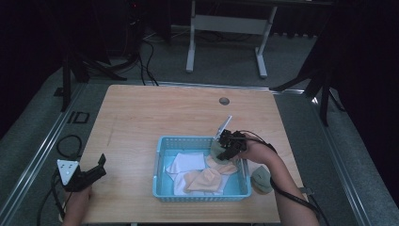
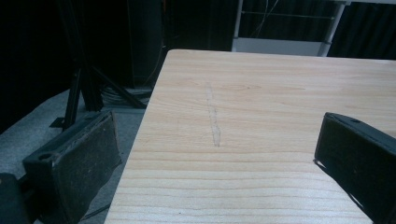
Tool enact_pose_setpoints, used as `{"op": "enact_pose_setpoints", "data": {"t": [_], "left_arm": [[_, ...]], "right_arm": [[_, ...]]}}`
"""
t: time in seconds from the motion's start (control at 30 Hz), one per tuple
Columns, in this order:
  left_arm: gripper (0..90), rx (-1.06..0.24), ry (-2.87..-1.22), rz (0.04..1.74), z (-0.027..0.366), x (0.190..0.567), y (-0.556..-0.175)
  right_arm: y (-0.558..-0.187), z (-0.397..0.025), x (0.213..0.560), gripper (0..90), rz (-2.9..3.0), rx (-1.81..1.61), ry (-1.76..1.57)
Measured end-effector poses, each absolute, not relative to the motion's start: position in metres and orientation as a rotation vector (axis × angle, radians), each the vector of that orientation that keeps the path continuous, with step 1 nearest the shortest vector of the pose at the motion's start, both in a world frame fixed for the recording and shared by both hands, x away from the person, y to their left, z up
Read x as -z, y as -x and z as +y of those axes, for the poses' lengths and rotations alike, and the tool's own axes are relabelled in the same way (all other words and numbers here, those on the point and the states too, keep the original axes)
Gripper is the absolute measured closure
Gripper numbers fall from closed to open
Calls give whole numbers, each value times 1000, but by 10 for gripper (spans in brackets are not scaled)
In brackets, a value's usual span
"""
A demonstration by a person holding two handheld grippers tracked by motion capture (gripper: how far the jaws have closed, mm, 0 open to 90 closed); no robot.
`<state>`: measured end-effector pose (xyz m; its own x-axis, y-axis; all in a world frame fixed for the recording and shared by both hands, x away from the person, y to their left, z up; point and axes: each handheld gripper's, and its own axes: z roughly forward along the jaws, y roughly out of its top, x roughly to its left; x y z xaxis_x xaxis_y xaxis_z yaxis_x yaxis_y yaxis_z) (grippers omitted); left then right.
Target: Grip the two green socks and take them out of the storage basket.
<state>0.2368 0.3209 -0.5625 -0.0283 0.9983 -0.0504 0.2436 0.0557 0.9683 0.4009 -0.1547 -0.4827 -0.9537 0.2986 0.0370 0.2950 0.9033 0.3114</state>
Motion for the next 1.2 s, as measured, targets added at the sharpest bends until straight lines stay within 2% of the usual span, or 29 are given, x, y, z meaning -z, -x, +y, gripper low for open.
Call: {"op": "enact_pose_setpoints", "data": {"t": [0.07, 0.17, 0.8, 0.97, 1.2], "left_arm": [[5, -1059, -1337, 1431, 321, 562, -237], [5, -1060, -1338, 1432, 321, 562, -237], [5, -1062, -1338, 1433, 321, 562, -237], [5, -1061, -1337, 1434, 321, 562, -237], [5, -1062, -1337, 1435, 321, 562, -237]], "right_arm": [[-400, -154, 481, 818, 3055, -489, -459], [-398, -154, 475, 840, 3059, -490, -438], [-381, -160, 397, 844, 2945, -671, -369], [-379, -173, 378, 844, 2898, -708, -392], [-380, -205, 368, 844, 2849, -710, -472]]}}
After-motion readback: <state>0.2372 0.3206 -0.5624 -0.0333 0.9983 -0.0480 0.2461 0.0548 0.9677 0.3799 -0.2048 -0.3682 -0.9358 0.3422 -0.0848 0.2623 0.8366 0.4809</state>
